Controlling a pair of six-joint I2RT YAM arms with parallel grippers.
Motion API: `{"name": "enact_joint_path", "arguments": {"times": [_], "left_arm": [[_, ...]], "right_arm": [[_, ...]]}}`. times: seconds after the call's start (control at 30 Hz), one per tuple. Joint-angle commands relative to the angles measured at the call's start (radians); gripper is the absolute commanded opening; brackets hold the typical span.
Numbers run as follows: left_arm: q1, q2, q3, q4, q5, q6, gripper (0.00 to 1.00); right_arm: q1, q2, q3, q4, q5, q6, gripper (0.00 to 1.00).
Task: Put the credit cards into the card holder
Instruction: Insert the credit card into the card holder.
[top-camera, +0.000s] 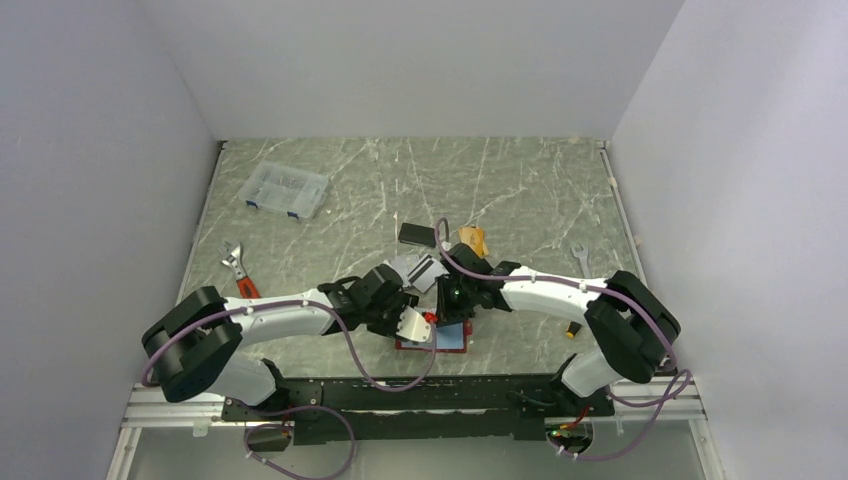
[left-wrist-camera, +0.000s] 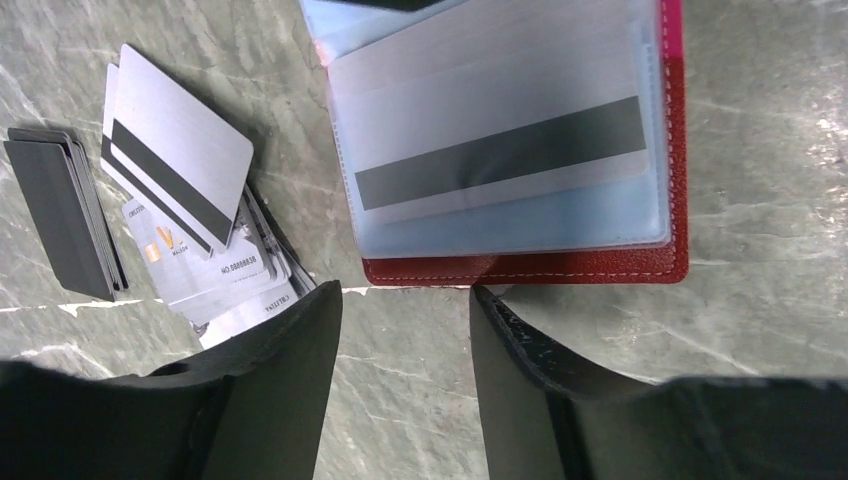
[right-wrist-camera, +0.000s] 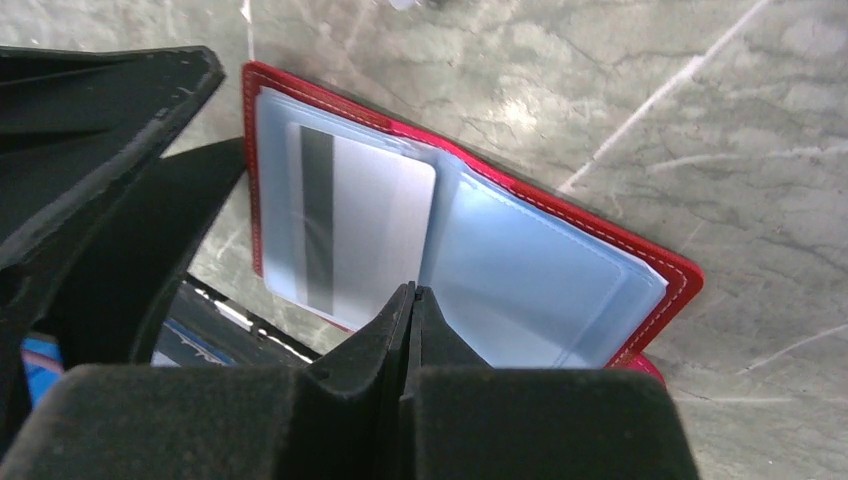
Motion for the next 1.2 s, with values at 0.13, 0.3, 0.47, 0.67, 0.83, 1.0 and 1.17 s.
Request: {"name": "enact_joint_path", "arguments": {"times": [0.13,0.3,0.47,0.67,0.83,1.0,1.17], "left_arm": [[-0.011,-0.019,0.083,-0.134,0.023,-0.05,0.53],[-0.016,-0.022,0.109,-0.192,0.058,-0.073,0.52],[-0.026,-0.008,0.156,-0.233,0.108,-0.1,0.51],[-0.042,0.014,0.18,-0.193,0.037,-0.187,0.57],[-0.047,0.048,0.197,-0.252,0.052,-0.19,0.33],[-0.05,0.016,0.116,-0.149,0.031,-0.174,0.22],[-0.051,-0.018,0.018,-0.049,0.004,-0.157,0.14]], "right_arm": [[-0.001,-0.01,-0.043,-0.031,0.007,-0.013,0.0],[-0.002,-0.013,-0.04,-0.041,0.018,-0.016,0.0],[0.013,0.003,-0.029,-0.037,0.02,-0.01,0.0],[0.03,0.011,-0.014,-0.04,0.019,-0.001,0.0],[0.04,0.015,0.002,-0.053,0.026,-0.003,0.0],[0.041,0.021,0.008,-0.052,0.027,0.003,0.0],[0.041,0.032,0.01,-0.049,0.016,0.006,0.0]]}}
